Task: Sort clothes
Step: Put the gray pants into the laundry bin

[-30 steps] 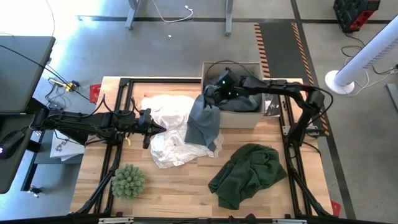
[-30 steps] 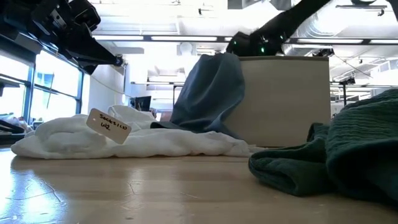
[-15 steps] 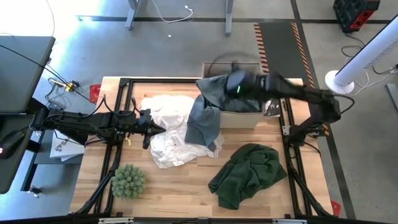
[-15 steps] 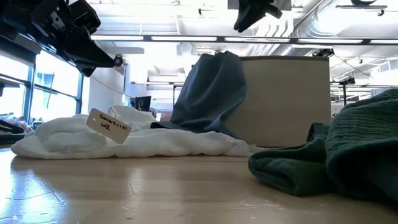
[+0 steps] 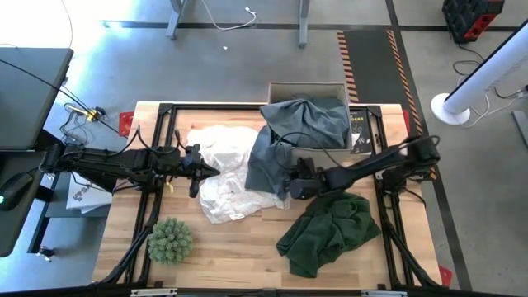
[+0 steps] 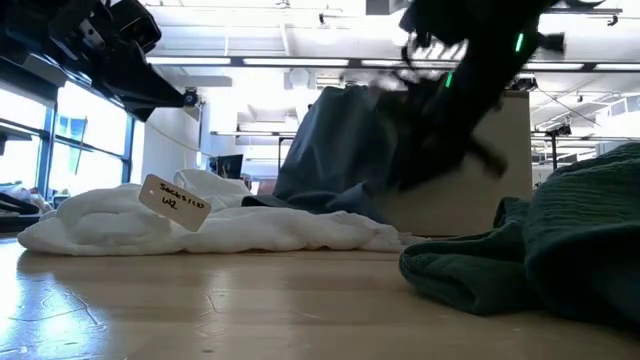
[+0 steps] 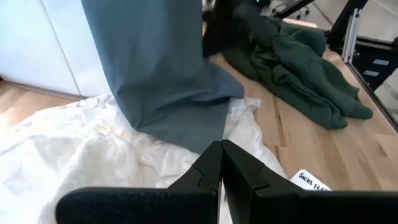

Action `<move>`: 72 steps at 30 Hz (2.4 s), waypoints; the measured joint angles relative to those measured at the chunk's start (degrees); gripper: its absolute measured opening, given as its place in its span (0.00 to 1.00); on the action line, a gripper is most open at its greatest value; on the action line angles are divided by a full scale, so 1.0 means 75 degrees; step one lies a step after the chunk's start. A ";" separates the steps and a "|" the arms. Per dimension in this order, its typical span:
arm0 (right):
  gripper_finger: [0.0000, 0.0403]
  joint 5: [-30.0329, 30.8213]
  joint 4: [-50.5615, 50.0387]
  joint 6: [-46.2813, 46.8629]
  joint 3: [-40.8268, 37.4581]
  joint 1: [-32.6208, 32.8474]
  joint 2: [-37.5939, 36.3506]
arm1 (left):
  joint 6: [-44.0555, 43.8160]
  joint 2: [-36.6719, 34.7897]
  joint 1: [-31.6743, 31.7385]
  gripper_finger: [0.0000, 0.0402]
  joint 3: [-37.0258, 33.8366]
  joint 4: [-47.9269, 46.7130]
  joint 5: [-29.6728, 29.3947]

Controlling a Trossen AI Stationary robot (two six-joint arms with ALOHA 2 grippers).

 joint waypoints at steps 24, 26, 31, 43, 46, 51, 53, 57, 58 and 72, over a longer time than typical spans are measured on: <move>0.09 0.3988 0.6491 -1.1061 0.1848 -0.1488 -0.1014 | 0.0134 -0.0002 0.0002 0.02 0.0000 0.0145 -0.0017; 0.07 0.5126 0.5365 -1.1074 0.1950 -0.1557 -0.1132 | 0.0131 0.0000 0.0001 0.02 0.0000 0.0153 -0.0019; 0.04 0.4916 0.1135 -0.7983 0.1909 -0.2112 -0.1189 | 0.0131 0.0000 -0.0003 0.02 0.0000 0.0156 -0.0020; 0.00 -0.0627 -0.6947 -0.2118 0.1894 -0.3931 -0.0504 | 0.0135 0.0000 -0.0003 0.02 0.0000 0.0152 -0.0038; 0.00 -0.0884 -0.7514 -0.2298 0.2428 -0.3899 -0.0656 | 0.0137 -0.0002 0.0000 0.02 0.0000 0.0151 -0.0038; 0.00 -0.1268 -0.9214 -0.2173 0.4333 -0.3809 -0.0688 | 0.0140 0.0000 0.0003 0.02 0.0000 0.0143 -0.0038; 0.00 -0.1438 -0.9529 -0.2183 0.5036 -0.3809 -0.0688 | 0.0140 0.0000 0.0003 0.02 0.0000 0.0129 -0.0035; 0.00 -0.0146 -0.8858 -0.2830 0.5795 -0.3633 -0.0691 | 0.0140 0.0000 0.0003 0.02 0.0000 0.0086 -0.0035; 0.00 0.0426 -0.8431 -0.3073 0.5790 -0.3562 -0.0691 | 0.0140 -0.0003 0.0002 0.02 0.0000 0.0078 -0.0035; 0.00 -0.1779 -0.0390 -0.4571 0.0850 -0.4551 0.0041 | 0.0154 0.0000 0.0000 0.02 0.0000 0.0055 -0.0032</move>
